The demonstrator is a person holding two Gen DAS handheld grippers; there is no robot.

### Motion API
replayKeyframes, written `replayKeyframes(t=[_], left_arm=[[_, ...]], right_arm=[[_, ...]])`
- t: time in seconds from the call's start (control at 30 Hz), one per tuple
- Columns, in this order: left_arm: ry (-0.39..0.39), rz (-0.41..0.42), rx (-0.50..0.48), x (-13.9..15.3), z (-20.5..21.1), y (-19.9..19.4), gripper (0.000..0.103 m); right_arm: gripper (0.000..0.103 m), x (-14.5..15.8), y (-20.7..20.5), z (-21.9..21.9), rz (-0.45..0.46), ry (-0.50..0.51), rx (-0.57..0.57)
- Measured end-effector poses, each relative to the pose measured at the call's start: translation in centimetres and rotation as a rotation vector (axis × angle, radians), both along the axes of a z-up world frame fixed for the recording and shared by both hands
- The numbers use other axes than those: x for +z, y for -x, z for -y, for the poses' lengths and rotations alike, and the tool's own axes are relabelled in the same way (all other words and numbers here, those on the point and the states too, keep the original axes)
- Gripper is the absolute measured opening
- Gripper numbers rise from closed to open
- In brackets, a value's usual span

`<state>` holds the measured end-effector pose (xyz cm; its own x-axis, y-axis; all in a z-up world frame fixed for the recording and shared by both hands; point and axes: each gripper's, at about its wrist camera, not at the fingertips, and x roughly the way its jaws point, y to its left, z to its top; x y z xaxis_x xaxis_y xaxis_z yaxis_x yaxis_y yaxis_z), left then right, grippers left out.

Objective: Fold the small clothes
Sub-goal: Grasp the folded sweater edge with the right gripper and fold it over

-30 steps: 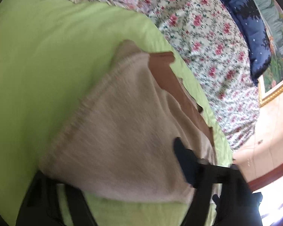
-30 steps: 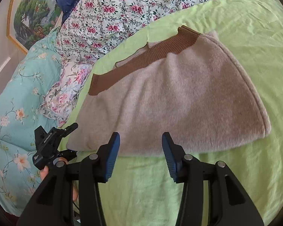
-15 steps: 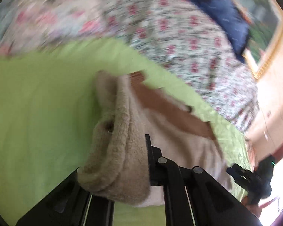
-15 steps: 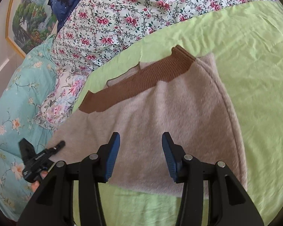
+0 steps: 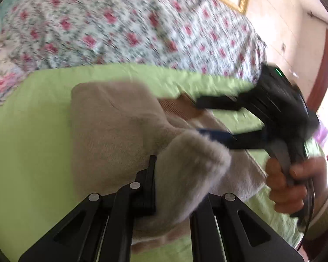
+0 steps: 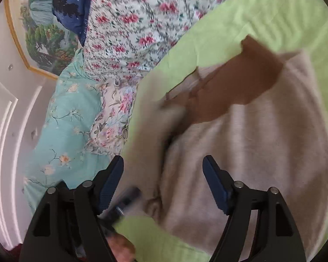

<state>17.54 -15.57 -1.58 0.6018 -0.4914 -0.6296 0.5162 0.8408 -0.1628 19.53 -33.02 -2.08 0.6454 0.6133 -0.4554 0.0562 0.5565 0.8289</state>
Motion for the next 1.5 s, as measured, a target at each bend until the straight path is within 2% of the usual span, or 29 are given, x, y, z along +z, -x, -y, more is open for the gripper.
replayKeyframes(t=[0.07,0.17,0.23,0.27,0.3,0.4,0.53,0.63,0.87,1.03,1.13,1.2,1.27,1.33,1.37,1.43,1.47,1.5], left_arm=[[-0.030,0.011,0.000,-0.7,0.6,0.5,0.007],[-0.030,0.016,0.000,-0.8,0.6,1.1,0.007],[-0.018,0.013,0.005,-0.5,0.5,1.1,0.007],[-0.021,0.017,0.010,-0.3,0.5,1.1,0.007],[-0.027,0.025,0.017,0.1,0.6,1.2,0.007],[-0.022,0.051,0.015,1.9,1.0,0.8,0.007],[0.015,0.081,-0.053,4.2,4.0,0.8,0.008],[0.009,0.062,-0.105,3.7,7.7,0.8,0.008],[-0.005,-0.069,-0.183,-1.2,14.1,0.1,0.008],[-0.008,-0.144,-0.192,-3.2,15.7,-0.8,0.009],[-0.025,-0.166,-0.189,-4.3,15.4,-0.9,0.013],[-0.015,-0.179,-0.198,-4.3,15.0,-0.9,0.019],[-0.005,-0.199,-0.212,-3.9,14.5,-0.3,0.035],[0.001,-0.203,-0.224,-3.3,13.6,0.3,0.046],[0.002,-0.202,-0.233,-2.9,13.0,0.9,0.054],[0.016,-0.195,-0.251,-1.9,11.8,2.2,0.064],[0.020,-0.189,-0.252,-1.3,10.6,2.9,0.073],[0.023,-0.181,-0.250,-1.0,9.9,3.5,0.076]], right_arm=[[0.076,-0.4,-1.7,-0.6,-0.014,0.006,0.024],[0.074,-0.8,-4.9,-2.2,-0.021,0.039,0.064],[0.059,-1.1,-6.4,-3.1,-0.039,0.056,0.077],[0.032,-1.3,-7.4,-3.6,-0.056,0.079,0.078],[0.020,-1.2,-7.8,-3.7,-0.054,0.078,0.084],[0.019,1.0,-7.7,-3.1,0.015,0.084,0.079],[0.019,5.1,-5.2,-0.1,0.105,0.173,0.048],[0.019,5.7,-3.6,2.7,0.091,0.245,0.011],[0.018,1.2,-0.7,8.1,-0.041,0.362,-0.078],[0.019,-0.6,-0.3,9.4,-0.073,0.418,-0.086],[0.023,-1.5,-0.4,9.3,-0.081,0.438,-0.075],[0.028,-1.5,-0.1,9.2,-0.075,0.448,-0.084],[0.030,-1.5,0.3,9.5,-0.075,0.438,-0.107],[0.032,-1.2,0.9,9.4,-0.075,0.441,-0.127],[0.034,-1.0,1.3,9.4,-0.076,0.451,-0.137],[0.041,-0.6,2.2,9.4,-0.081,0.468,-0.152],[0.052,-0.3,2.9,9.3,-0.089,0.492,-0.167],[0.062,-0.1,3.4,9.3,-0.093,0.504,-0.176]])
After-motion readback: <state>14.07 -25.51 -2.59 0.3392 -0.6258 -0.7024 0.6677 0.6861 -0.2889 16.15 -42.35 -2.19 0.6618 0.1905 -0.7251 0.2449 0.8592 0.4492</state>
